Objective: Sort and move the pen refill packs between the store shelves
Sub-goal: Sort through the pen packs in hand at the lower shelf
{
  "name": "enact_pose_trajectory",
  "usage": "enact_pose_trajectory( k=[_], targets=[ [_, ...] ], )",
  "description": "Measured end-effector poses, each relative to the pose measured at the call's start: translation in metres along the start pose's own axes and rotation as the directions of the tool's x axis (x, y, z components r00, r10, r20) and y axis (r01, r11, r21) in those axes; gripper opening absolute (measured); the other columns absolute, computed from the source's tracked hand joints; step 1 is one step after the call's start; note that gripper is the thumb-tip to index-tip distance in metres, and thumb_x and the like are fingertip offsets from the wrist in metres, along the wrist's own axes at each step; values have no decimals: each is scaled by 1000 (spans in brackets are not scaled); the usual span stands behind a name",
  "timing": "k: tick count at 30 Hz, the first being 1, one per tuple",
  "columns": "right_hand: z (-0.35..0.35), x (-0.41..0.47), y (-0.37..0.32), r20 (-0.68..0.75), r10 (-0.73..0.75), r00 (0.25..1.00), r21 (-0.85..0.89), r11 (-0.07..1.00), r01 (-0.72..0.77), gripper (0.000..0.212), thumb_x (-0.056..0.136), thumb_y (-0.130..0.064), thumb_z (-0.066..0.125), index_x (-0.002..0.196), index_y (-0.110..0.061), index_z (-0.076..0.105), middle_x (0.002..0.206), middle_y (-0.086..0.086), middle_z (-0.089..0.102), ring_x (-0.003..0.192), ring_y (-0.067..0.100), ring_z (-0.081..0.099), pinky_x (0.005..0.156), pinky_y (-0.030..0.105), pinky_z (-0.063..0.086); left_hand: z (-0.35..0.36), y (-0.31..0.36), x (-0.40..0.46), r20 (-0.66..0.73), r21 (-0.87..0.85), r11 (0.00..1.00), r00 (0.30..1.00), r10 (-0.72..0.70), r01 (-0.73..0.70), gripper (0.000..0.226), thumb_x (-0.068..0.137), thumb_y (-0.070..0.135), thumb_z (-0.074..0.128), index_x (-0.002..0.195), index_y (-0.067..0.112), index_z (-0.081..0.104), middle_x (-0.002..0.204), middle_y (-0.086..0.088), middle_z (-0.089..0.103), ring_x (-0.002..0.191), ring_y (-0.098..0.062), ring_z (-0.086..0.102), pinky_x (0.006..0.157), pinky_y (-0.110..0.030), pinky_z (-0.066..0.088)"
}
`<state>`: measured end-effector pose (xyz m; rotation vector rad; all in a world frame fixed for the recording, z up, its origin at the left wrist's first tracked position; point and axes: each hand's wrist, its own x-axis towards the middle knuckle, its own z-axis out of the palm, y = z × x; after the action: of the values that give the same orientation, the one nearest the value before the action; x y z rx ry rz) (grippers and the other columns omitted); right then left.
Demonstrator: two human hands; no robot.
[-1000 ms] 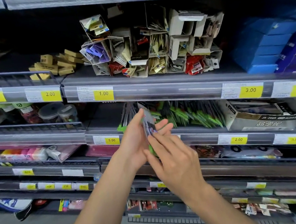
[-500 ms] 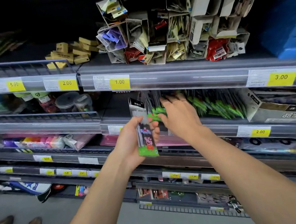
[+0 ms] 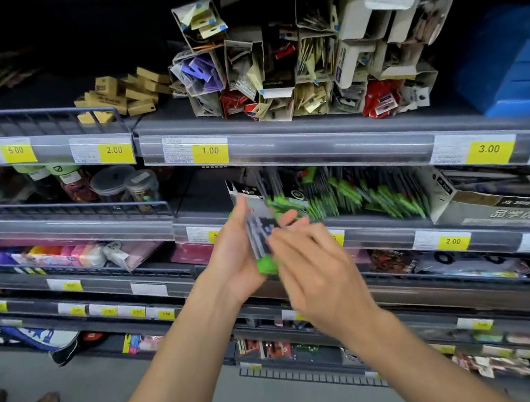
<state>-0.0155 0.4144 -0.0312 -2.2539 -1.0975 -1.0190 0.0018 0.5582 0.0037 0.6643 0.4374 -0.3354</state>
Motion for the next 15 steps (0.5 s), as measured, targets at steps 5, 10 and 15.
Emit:
enact_pose_trajectory(
  k=[5, 10, 15],
  targets=[
    [-6, 5, 4, 54, 131, 990, 210, 968, -140, 37, 103, -27, 48, 118, -4, 73, 124, 9, 70, 104, 32, 61, 84, 46, 50, -8, 7, -3, -40, -85, 991, 994, 100, -103, 30, 106, 40, 52, 104, 11, 60, 87, -9, 75, 66, -17, 67, 67, -29, 56],
    [23, 42, 60, 344, 443, 828, -106, 894, -435, 55, 98, -21, 58, 148, -4, 46, 147, 14, 54, 137, 30, 45, 116, 45, 38, -32, 12, -12, -91, -110, 988, 991, 98, -108, 38, 106, 40, 51, 117, 5, 55, 89, -14, 73, 60, -16, 59, 49, -25, 52],
    [48, 46, 65, 411, 417, 811, -269, 905, -329, 48, 97, -23, 62, 142, -5, 55, 135, 15, 64, 119, 36, 61, 96, 44, 51, -38, 12, -12, -82, -75, 996, 996, 46, -52, 49, 104, 49, 53, 121, 3, 56, 96, -19, 78, 61, -18, 63, 48, -28, 55]
  ],
)
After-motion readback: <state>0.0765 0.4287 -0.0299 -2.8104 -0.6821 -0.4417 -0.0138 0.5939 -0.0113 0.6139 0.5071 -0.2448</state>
